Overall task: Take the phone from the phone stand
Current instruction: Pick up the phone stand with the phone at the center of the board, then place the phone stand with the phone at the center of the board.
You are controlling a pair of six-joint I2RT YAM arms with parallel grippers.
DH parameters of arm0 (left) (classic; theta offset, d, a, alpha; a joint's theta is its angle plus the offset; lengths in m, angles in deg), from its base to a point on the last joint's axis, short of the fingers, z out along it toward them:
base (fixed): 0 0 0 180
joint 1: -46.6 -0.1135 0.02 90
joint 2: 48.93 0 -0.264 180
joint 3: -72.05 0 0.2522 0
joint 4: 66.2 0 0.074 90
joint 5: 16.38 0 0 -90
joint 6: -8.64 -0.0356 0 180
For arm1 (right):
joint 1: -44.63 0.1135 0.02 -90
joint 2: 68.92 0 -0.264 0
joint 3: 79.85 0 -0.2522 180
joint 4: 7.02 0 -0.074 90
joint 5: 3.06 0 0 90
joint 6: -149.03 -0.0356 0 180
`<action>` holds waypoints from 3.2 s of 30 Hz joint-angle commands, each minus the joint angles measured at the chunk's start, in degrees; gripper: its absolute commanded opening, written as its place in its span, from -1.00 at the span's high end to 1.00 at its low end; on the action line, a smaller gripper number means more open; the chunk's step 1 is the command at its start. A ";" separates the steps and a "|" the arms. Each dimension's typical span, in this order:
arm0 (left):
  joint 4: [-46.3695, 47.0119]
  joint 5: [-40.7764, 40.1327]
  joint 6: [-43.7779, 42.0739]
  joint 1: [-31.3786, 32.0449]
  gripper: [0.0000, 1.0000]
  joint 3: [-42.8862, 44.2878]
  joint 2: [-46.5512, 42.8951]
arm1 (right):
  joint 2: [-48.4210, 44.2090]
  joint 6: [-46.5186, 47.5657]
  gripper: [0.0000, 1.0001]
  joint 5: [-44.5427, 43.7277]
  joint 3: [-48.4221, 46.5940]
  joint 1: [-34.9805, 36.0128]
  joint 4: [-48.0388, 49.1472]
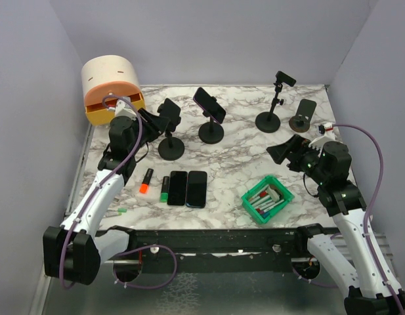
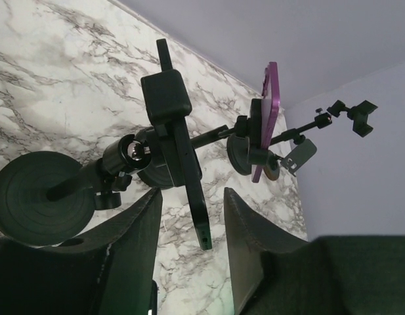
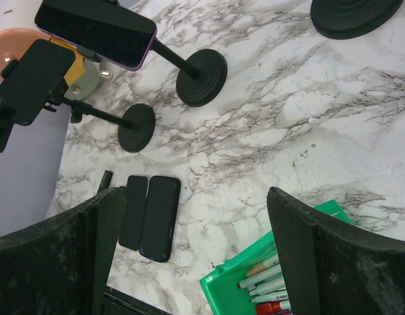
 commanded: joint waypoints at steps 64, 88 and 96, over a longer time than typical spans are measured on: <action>0.40 24.86 1.89 6.24 1.00 9.68 -14.13 | -0.54 1.03 -0.87 1.59 -6.19 1.43 -4.78; 12.36 18.52 -2.90 22.44 1.00 8.88 3.53 | -4.08 2.62 -0.84 1.90 -6.24 1.42 -6.10; 16.55 18.22 -1.71 23.09 1.00 7.12 6.30 | -3.85 0.88 -0.84 6.11 -2.76 1.43 -1.99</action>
